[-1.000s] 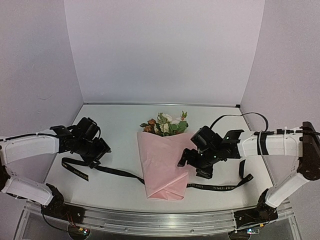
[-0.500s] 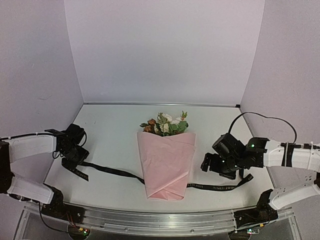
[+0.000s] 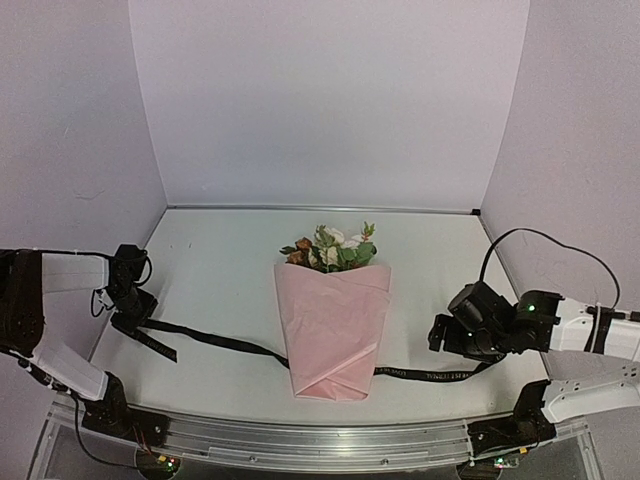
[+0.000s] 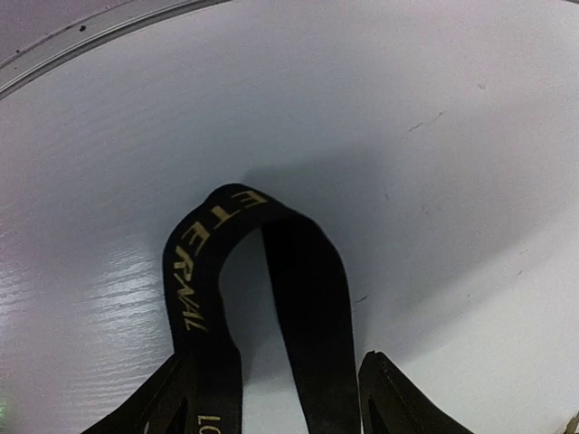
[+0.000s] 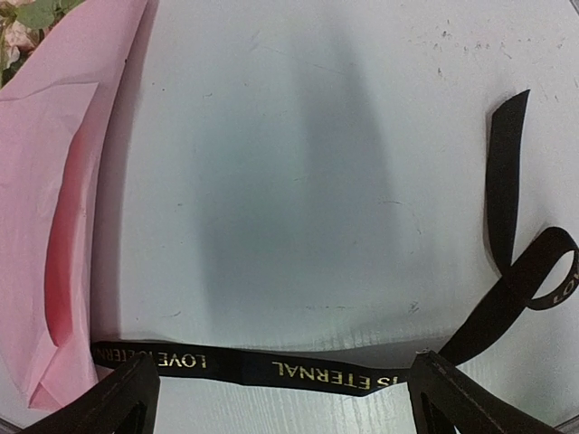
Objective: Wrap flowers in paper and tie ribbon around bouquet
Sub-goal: Pick up the ribbon from the folded bouquet.
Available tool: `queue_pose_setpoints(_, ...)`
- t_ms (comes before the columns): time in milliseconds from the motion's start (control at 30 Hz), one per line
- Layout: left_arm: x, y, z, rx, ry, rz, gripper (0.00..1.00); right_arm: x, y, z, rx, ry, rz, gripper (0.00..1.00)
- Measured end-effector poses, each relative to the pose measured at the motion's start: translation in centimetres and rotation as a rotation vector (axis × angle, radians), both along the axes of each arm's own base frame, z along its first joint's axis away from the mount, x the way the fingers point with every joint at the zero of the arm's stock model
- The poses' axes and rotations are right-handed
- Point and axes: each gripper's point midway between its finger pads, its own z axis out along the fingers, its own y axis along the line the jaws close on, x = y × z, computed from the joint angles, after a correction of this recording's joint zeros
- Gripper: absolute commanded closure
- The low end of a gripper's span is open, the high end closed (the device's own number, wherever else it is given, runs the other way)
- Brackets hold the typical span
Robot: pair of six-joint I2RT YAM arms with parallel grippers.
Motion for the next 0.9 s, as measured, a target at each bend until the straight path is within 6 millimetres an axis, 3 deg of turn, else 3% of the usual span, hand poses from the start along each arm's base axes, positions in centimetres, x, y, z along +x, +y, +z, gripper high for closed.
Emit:
queue_pose_setpoints(233,2.2,-0.6,1.4,-0.042,-0.053,0.016,0.41,-0.1,-1.2,0.6,-0.030,-0.038,0.003,0.02)
queue_pose_setpoints(433,2.6,-0.6,2.5,-0.055,-0.085,0.045,0.45,-0.1,-1.8,0.9,-0.044,-0.054,-0.003,0.02)
queue_pose_setpoints(900,2.0,1.8,-0.2,-0.008,0.016,0.116,0.53,-0.8,-2.7,0.5,-0.068,-0.021,-0.023,0.02)
